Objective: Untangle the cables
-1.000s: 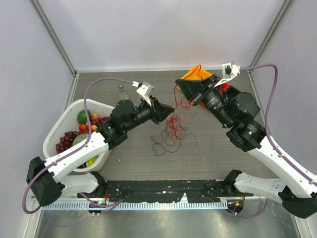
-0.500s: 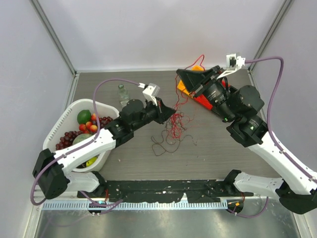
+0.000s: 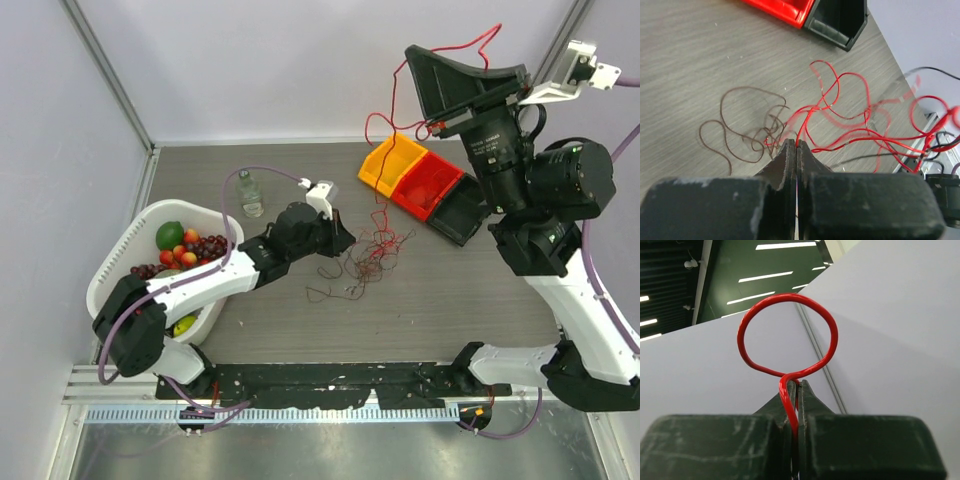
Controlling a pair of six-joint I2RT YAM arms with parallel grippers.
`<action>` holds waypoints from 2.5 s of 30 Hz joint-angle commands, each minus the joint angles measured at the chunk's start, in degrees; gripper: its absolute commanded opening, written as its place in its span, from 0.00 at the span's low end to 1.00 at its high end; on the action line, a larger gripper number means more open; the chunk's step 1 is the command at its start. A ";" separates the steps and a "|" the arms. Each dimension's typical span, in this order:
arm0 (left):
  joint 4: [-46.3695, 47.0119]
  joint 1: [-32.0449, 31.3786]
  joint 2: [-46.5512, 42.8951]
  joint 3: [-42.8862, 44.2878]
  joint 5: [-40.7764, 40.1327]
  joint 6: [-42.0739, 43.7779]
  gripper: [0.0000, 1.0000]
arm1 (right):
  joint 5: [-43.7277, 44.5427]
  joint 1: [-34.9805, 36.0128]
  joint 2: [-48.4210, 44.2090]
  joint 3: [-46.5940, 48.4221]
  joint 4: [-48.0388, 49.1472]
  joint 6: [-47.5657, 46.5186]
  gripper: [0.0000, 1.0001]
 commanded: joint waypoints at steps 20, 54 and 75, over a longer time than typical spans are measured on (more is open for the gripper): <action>-10.50 0.44 -17.18 14.42 -11.91 7.01 0.00 | 3.75 -0.16 -8.13 -11.78 2.86 -2.75 0.01; 10.85 2.02 -33.79 -21.81 -0.14 -6.64 1.00 | -5.04 -0.16 -3.20 -4.55 0.58 -0.99 0.01; 35.10 -7.65 -1.30 -10.18 -12.07 8.66 0.68 | -10.93 -0.16 0.39 0.35 1.63 5.07 0.01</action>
